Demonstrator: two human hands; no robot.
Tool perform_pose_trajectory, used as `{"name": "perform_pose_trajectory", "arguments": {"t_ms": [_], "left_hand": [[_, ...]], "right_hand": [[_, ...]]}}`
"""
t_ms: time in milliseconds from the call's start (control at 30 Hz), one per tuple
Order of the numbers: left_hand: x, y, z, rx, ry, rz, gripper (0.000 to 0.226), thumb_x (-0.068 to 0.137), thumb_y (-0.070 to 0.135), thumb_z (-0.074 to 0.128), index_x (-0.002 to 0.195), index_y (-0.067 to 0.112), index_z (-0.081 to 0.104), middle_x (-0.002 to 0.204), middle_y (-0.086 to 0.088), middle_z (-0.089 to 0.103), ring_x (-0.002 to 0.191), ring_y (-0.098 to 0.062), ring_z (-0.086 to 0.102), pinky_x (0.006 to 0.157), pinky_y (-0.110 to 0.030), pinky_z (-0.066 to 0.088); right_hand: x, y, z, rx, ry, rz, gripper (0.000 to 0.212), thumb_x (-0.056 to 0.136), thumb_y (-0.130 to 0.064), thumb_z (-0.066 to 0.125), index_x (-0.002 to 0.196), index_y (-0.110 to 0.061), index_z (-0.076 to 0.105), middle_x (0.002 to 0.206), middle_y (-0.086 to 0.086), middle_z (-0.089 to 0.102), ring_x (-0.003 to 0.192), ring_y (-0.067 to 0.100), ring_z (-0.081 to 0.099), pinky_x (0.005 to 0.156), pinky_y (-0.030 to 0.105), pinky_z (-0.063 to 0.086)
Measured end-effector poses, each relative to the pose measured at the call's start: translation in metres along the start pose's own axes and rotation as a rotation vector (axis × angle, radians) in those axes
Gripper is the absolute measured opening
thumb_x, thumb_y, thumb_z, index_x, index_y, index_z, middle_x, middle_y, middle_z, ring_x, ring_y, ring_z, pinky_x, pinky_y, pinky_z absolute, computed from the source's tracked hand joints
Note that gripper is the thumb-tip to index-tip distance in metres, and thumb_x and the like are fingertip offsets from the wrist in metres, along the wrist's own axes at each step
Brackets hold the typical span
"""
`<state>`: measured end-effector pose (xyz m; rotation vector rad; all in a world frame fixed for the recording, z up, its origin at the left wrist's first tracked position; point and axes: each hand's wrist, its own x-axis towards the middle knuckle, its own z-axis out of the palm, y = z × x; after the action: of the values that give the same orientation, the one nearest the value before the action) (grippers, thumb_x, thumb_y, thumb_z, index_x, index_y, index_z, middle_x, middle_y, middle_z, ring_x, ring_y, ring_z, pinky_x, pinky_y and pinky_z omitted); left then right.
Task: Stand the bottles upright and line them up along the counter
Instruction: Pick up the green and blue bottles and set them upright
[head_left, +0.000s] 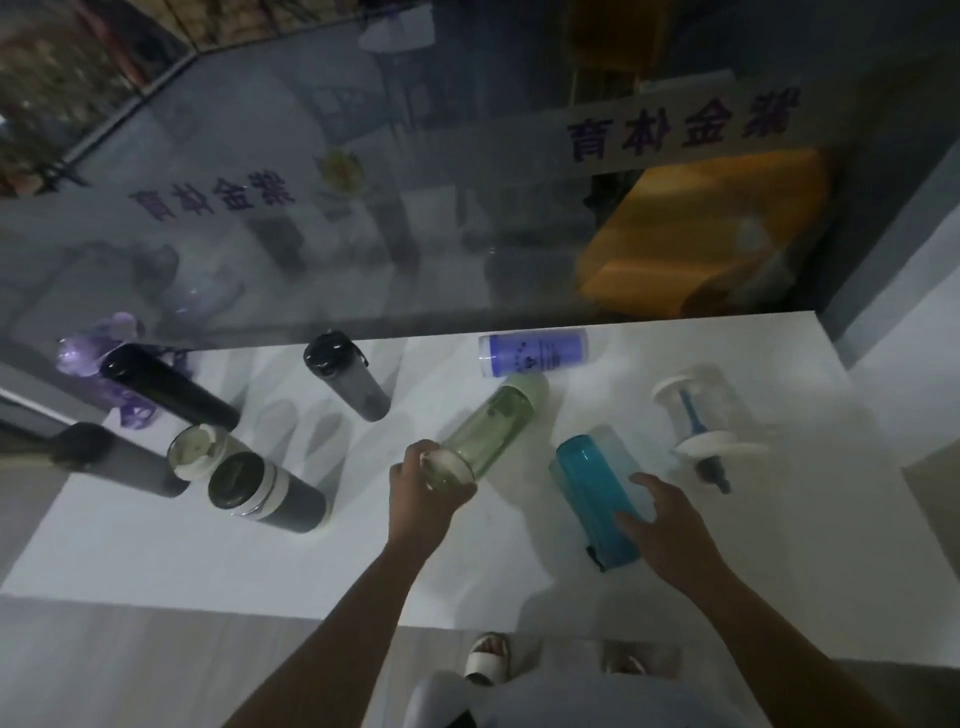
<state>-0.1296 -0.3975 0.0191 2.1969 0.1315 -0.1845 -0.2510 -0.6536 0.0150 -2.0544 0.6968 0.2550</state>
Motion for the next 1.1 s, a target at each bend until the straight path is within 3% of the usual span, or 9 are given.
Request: {"name": "perform_pose_trajectory", "arguments": {"t_ms": [133, 267, 467, 533, 633, 800, 900, 1000, 1100], "left_hand": [[0.002, 0.043, -0.031, 0.109, -0.017, 0.053, 0.056, 0.063, 0.020, 0.088, 0.110, 0.028, 0.058, 0.102, -0.001, 0.054, 0.084, -0.018, 0.060, 0.060, -0.019, 0.049], [0.008, 0.090, -0.053, 0.330, -0.086, 0.068, 0.057, 0.069, 0.023, 0.083, 0.119, 0.032, 0.057, 0.113, -0.005, 0.046, 0.091, -0.026, 0.057, 0.069, -0.030, 0.051], [-0.006, 0.107, -0.077, 0.666, -0.189, 0.058, 0.057, 0.069, 0.025, 0.077, 0.120, 0.038, 0.054, 0.115, -0.002, 0.048, 0.090, -0.025, 0.055, 0.069, -0.033, 0.050], [-0.013, 0.100, -0.082, 0.719, -0.209, 0.068, 0.058, 0.073, 0.026, 0.076, 0.125, 0.036, 0.051, 0.117, -0.004, 0.048, 0.089, -0.024, 0.053, 0.071, -0.030, 0.047], [-0.022, 0.091, -0.088, 0.677, -0.233, 0.060, 0.064, 0.077, 0.027, 0.076, 0.132, 0.038, 0.044, 0.124, -0.006, 0.045, 0.100, -0.028, 0.054, 0.085, -0.037, 0.053], [-0.029, 0.090, -0.087, 0.592, -0.269, 0.071, 0.086, 0.077, 0.021, 0.075, 0.144, 0.042, 0.026, 0.133, -0.007, 0.040, 0.119, -0.034, 0.045, 0.099, -0.046, 0.046], [-0.028, 0.098, -0.080, 0.642, -0.223, 0.040, 0.091, 0.075, 0.031, 0.077, 0.146, 0.042, 0.020, 0.147, -0.008, 0.029, 0.132, -0.036, 0.030, 0.106, -0.050, 0.039], [-0.022, 0.118, -0.063, 0.748, -0.066, 0.177, 0.089, 0.076, 0.043, 0.073, 0.148, 0.039, 0.019, 0.158, -0.009, 0.016, 0.143, -0.037, 0.015, 0.116, -0.052, 0.022], [-0.005, 0.142, -0.034, 0.680, -0.047, 0.342, 0.085, 0.078, 0.044, 0.071, 0.148, 0.037, 0.022, 0.159, -0.006, 0.016, 0.146, -0.034, 0.012, 0.116, -0.050, 0.018]], "right_hand": [[0.011, -0.006, 0.006, 0.019, -0.026, -0.051, 0.050, 0.089, -0.021, 0.063, 0.136, -0.012, 0.048, 0.121, 0.005, 0.053, 0.106, 0.021, 0.052, 0.084, 0.029, 0.038], [0.017, -0.016, 0.012, 0.023, -0.068, -0.061, 0.055, 0.088, -0.026, 0.063, 0.139, -0.018, 0.045, 0.139, 0.009, 0.047, 0.123, 0.026, 0.049, 0.100, 0.037, 0.040], [0.015, -0.017, 0.021, 0.036, -0.081, -0.120, 0.055, 0.087, -0.027, 0.064, 0.139, -0.018, 0.045, 0.135, 0.008, 0.048, 0.094, 0.014, 0.049, 0.075, 0.024, 0.038], [0.016, -0.016, 0.022, 0.018, -0.077, -0.126, 0.054, 0.087, -0.027, 0.064, 0.138, -0.018, 0.046, 0.134, 0.009, 0.049, 0.090, 0.012, 0.046, 0.073, 0.023, 0.037], [0.016, -0.017, 0.021, -0.001, -0.090, -0.140, 0.053, 0.086, -0.027, 0.065, 0.136, -0.018, 0.049, 0.133, 0.010, 0.050, 0.096, 0.017, 0.051, 0.080, 0.027, 0.038], [0.012, -0.019, 0.018, -0.001, -0.128, -0.168, 0.052, 0.085, -0.026, 0.065, 0.134, -0.019, 0.050, 0.131, 0.007, 0.050, 0.103, 0.019, 0.051, 0.084, 0.027, 0.037], [0.011, -0.016, 0.009, 0.010, -0.122, -0.195, 0.050, 0.084, -0.024, 0.067, 0.132, -0.018, 0.052, 0.131, 0.007, 0.052, 0.105, 0.018, 0.052, 0.087, 0.028, 0.039], [0.010, -0.008, -0.005, -0.015, -0.093, -0.236, 0.049, 0.086, -0.023, 0.067, 0.132, -0.017, 0.052, 0.133, 0.007, 0.052, 0.117, 0.021, 0.051, 0.091, 0.025, 0.037], [0.008, 0.001, -0.020, -0.042, -0.065, -0.229, 0.051, 0.087, -0.025, 0.065, 0.135, -0.020, 0.049, 0.137, 0.003, 0.049, 0.122, 0.018, 0.048, 0.094, 0.025, 0.036]]}}
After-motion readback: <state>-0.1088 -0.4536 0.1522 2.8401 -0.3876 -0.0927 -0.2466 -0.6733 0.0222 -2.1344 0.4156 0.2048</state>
